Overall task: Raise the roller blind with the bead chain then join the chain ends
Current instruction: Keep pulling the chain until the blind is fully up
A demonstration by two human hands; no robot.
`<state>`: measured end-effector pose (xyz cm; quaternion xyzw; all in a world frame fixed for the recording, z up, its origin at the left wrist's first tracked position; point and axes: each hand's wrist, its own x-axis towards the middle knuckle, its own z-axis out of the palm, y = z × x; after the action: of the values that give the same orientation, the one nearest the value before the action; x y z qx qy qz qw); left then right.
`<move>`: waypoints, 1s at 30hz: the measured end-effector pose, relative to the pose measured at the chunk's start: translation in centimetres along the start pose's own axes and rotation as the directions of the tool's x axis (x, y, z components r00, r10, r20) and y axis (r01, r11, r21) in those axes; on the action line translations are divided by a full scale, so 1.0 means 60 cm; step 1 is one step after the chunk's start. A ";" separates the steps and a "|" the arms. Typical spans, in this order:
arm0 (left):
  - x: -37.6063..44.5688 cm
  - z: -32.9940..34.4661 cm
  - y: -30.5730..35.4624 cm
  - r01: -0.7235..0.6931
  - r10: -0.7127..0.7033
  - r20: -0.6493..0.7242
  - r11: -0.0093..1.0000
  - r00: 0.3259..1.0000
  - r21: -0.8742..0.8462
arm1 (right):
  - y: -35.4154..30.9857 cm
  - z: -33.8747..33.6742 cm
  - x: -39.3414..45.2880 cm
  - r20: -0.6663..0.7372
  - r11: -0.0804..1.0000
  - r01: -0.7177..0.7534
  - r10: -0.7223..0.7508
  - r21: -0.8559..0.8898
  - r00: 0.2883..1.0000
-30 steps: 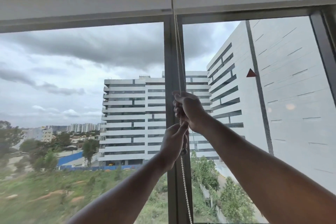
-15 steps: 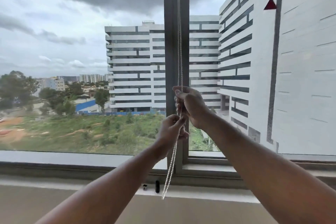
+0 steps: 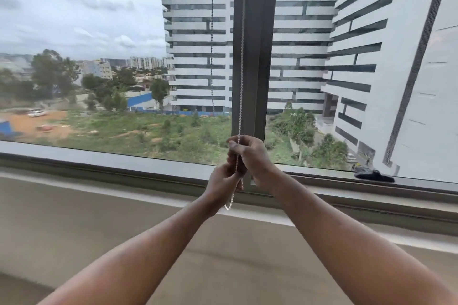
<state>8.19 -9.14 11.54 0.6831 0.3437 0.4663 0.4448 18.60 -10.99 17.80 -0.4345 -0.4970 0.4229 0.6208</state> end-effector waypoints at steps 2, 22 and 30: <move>-0.005 0.011 -0.025 0.024 -0.023 -0.028 0.998 0.999 0.063 | 0.024 -0.009 -0.004 0.013 0.999 -0.042 0.042 0.029 0.999; 0.010 0.048 -0.204 0.162 -0.159 -0.046 0.983 0.986 0.086 | 0.213 -0.060 0.029 0.038 0.978 -0.189 0.186 0.089 0.982; 0.080 -0.009 -0.254 0.123 -0.121 0.041 0.991 0.992 -0.048 | 0.252 -0.046 0.088 -0.022 0.955 -0.140 0.151 0.262 0.988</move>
<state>8.44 0.85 -0.91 0.6581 0.3642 0.4338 0.4961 20.68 -2.27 4.25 -0.3936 -0.3910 0.5198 0.6496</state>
